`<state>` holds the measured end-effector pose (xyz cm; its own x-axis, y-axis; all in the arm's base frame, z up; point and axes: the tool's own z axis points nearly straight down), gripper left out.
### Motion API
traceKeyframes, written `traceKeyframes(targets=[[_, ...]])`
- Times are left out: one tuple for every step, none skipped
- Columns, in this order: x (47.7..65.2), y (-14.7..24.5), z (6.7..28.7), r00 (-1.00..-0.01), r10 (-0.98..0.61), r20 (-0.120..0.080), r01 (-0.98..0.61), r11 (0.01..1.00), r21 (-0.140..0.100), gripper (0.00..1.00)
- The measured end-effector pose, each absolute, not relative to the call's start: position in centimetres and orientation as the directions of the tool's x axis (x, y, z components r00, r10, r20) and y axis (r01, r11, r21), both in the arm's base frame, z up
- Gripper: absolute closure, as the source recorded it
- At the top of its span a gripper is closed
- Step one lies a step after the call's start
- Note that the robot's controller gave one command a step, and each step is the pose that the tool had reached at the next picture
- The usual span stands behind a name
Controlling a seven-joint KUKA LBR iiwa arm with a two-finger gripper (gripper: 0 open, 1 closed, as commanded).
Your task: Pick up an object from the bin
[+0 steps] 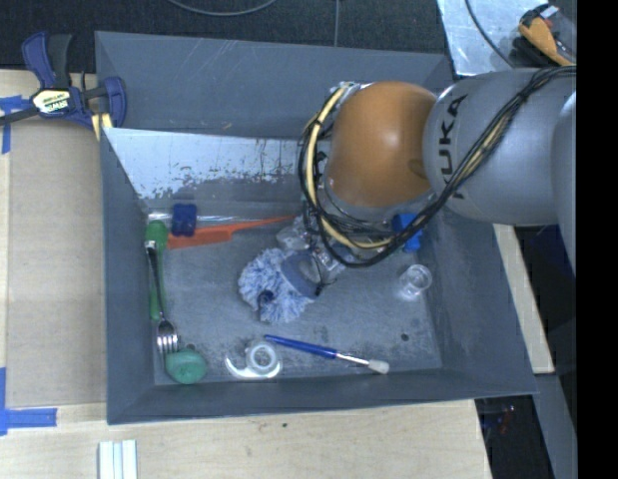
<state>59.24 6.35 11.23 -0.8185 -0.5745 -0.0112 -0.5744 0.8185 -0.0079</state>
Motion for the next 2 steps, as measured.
traceKeyframes(targets=[[59.5, 6.4, 13.5, -0.819, -0.573, -0.019, -0.573, 0.819, -0.012, 1.0], [59.4, 6.4, 14.7, -0.82, -0.573, -0.017, -0.572, 0.82, -0.011, 1.0]])
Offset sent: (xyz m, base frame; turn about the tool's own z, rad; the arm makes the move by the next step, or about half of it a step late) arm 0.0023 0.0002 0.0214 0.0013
